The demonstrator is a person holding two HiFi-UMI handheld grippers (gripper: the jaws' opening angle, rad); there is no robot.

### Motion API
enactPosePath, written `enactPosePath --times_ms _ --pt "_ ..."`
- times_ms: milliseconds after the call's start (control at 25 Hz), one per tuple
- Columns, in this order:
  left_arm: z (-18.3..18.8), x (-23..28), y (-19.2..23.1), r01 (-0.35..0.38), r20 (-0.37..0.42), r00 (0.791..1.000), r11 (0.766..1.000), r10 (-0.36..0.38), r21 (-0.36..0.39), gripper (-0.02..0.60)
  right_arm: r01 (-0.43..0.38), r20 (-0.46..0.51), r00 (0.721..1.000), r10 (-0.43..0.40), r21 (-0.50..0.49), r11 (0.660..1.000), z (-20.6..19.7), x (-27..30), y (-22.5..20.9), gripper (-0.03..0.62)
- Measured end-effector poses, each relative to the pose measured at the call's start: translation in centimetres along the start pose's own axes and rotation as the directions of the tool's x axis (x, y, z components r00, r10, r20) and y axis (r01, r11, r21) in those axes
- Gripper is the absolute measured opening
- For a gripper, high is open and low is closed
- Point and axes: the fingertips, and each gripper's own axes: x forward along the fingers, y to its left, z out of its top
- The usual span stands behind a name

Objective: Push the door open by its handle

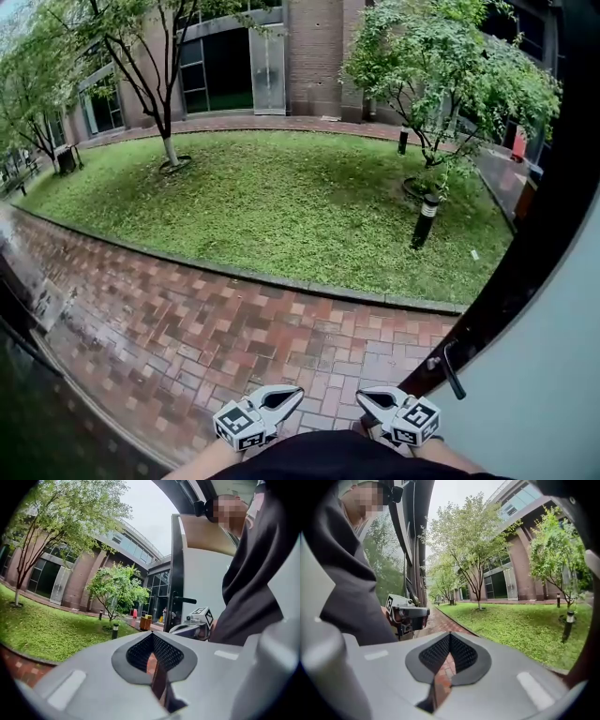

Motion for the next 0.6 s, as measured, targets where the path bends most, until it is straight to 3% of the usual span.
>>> enactPosePath --times_ms 600 --pt "0.0 1.3 -0.4 0.008 -0.032 0.999 1.000 -0.007 0.006 0.000 0.031 0.007 0.999 -0.031 -0.007 0.999 0.5 -1.5 -1.1 0.000"
